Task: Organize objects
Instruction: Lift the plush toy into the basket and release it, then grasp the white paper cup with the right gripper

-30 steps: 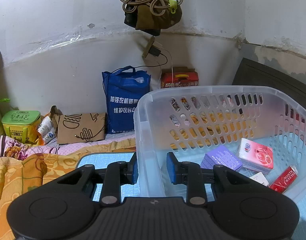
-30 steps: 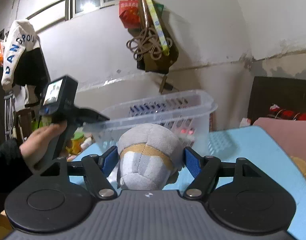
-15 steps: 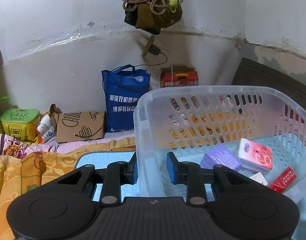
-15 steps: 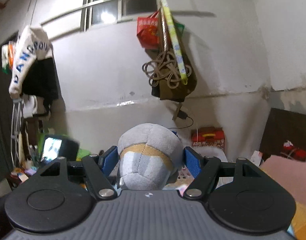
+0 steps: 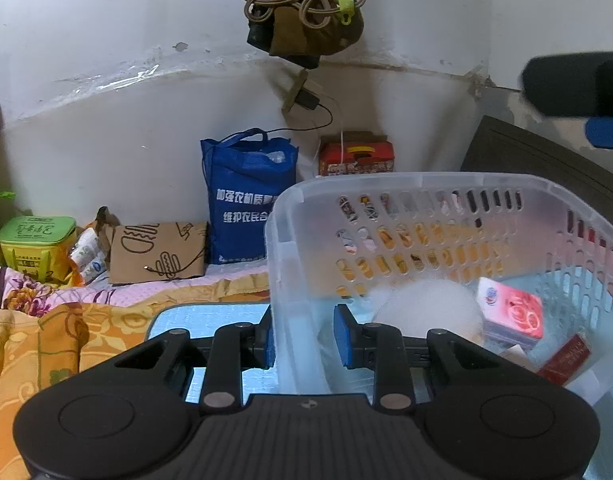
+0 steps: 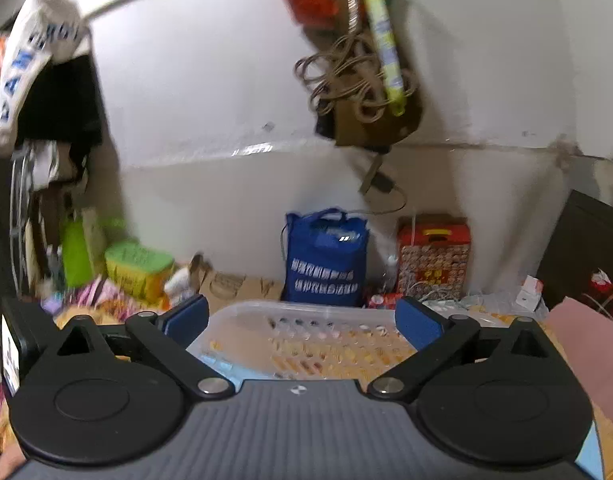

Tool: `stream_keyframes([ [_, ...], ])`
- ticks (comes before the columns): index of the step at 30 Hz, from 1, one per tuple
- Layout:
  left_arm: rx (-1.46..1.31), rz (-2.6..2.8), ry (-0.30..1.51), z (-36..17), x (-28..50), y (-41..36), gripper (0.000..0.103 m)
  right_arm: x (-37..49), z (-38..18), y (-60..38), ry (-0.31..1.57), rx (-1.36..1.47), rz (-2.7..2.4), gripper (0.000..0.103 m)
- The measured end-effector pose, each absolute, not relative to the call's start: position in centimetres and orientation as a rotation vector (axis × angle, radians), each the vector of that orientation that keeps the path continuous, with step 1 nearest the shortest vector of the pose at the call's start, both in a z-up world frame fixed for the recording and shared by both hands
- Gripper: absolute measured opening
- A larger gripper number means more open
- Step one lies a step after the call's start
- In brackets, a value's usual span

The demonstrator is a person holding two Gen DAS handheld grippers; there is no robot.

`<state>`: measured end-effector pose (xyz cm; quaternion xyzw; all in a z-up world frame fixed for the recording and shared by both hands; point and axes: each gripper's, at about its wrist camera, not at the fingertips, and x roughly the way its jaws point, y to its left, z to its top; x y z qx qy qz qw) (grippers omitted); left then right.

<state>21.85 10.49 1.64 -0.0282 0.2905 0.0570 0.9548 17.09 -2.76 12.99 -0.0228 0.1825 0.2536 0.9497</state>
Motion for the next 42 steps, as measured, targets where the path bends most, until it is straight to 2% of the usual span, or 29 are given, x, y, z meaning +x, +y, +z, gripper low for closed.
stream_keyframes([
  [2, -0.045, 0.125, 0.587, 1.7, 21.9, 10.4, 0.034, 16.7, 12.8, -3.5, 0.386, -0.041, 0.516, 0.102],
  [11, -0.057, 0.112, 0.585, 1.6, 22.0, 10.5, 0.034, 10.8, 10.8, -8.3, 0.354, 0.061, 0.486, 0.103],
  [14, -0.051, 0.123, 0.579, 1.6, 22.0, 10.4, 0.034, 8.0, 8.4, -9.8, 0.332, 0.078, 0.457, 0.103],
  [19, -0.046, 0.137, 0.581, 1.7, 22.1, 10.3, 0.034, 7.9, 2.6, -9.1, 0.449, 0.009, 0.449, 0.103],
  [22, -0.044, 0.139, 0.586, 1.7, 22.2, 10.3, 0.034, 8.8, 0.7, -9.6, 0.493, 0.059, 0.48, 0.103],
  [26, -0.03, 0.147, 0.582, 1.8, 22.1, 10.2, 0.034, 9.5, -0.1, -10.1, 0.489, 0.136, 0.497, 0.103],
  [37, -0.028, 0.139, 0.59, 1.7, 22.2, 10.2, 0.034, 5.7, -0.5, -8.6, 0.295, -0.036, 0.431, 0.103],
  [42, -0.032, 0.145, 0.589, 1.7, 22.2, 10.3, 0.034, 5.5, -0.3, -8.0, 0.286, -0.067, 0.445, 0.1],
])
